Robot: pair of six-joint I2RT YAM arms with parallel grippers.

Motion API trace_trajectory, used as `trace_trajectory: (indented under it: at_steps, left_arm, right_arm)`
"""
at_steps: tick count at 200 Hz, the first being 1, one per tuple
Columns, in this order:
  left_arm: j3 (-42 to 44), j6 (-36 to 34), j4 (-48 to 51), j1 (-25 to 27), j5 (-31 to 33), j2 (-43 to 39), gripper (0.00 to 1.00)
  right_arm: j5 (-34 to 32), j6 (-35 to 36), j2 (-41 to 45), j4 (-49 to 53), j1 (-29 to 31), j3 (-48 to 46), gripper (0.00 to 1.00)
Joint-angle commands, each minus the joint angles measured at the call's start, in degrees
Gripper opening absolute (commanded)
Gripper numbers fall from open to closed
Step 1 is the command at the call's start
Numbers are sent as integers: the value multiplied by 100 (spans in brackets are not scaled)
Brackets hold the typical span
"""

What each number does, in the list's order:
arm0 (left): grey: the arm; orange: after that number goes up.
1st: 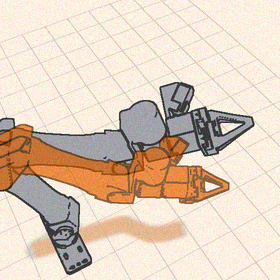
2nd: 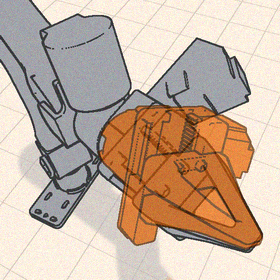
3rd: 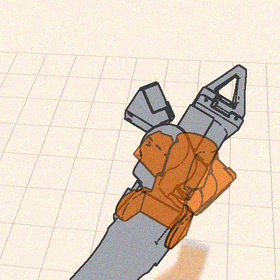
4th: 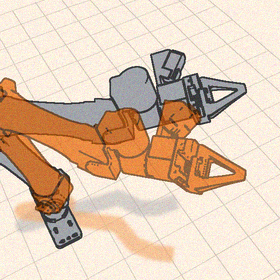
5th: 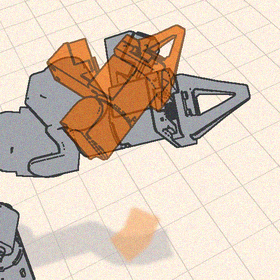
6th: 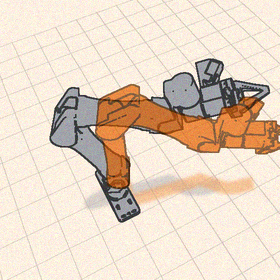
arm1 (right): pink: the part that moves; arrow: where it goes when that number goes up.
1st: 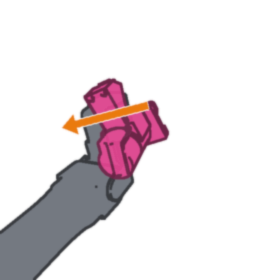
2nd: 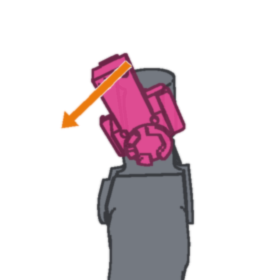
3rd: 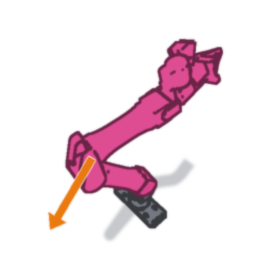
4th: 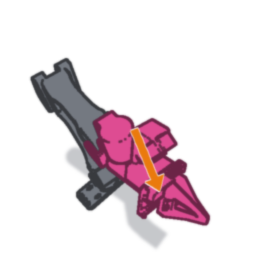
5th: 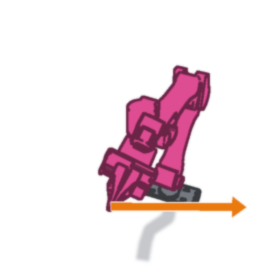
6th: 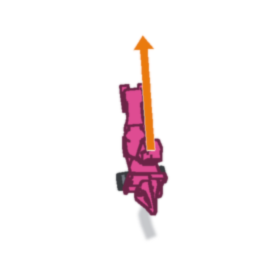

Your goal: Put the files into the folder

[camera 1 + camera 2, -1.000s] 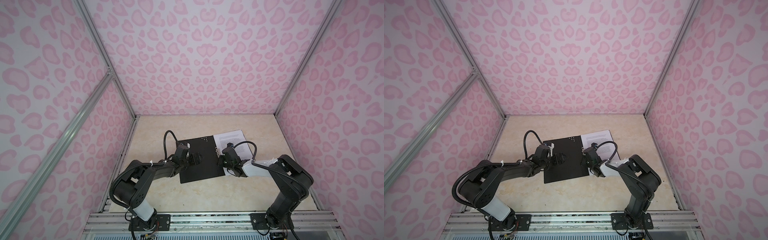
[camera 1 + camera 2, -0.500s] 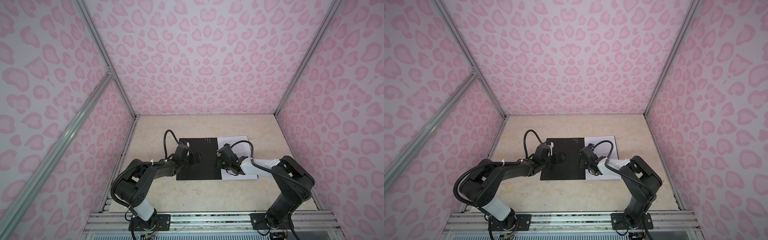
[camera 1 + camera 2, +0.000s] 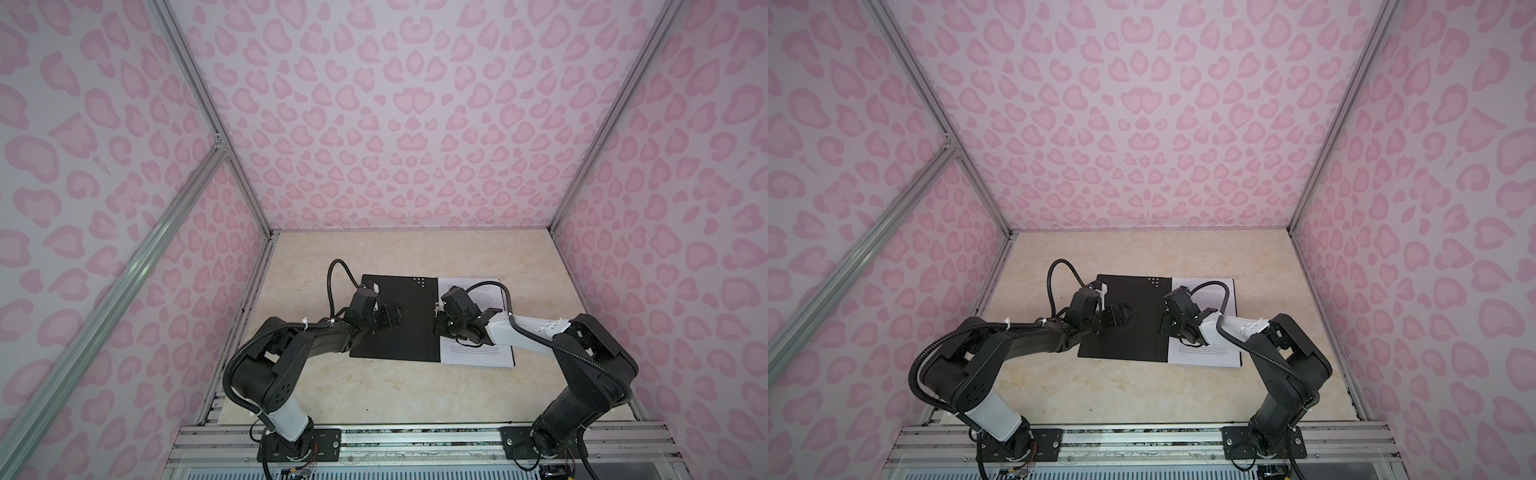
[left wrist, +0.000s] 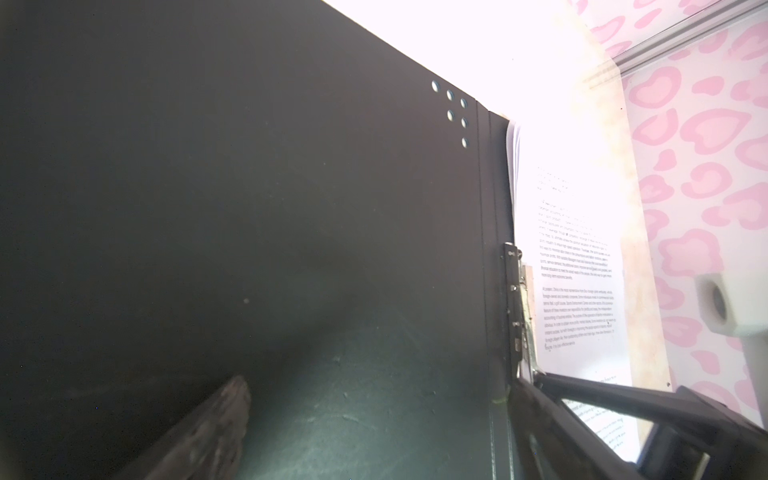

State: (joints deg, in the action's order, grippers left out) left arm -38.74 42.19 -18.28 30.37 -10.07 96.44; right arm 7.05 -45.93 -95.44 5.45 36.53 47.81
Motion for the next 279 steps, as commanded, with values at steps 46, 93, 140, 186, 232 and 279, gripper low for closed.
trace_trajectory:
  at_steps: [46, 93, 140, 186, 232, 279]
  left_arm:
    - [116, 223, 2167, -5, 31, 235, 100]
    - [99, 212, 2180, -5, 57, 261, 100]
    - [90, 214, 2178, -5, 48, 269, 100]
    - [77, 215, 2213, -5, 90, 261, 100]
    - [51, 210, 2189, 12, 110, 300, 99]
    - [11, 253, 2145, 67, 40, 436, 99]
  right_arm:
    - [153, 225, 38, 844, -72, 37, 0]
    - [131, 251, -241, 917, -43, 129, 0]
    - [-40, 304, -501, 1104, 22, 167, 0]
    - [-466, 357, -729, 1263, -19, -31, 0]
    - [-751, 398, -1176, 1589, 194, 230, 0]
    - [293, 621, -1338, 1433, 247, 908, 0]
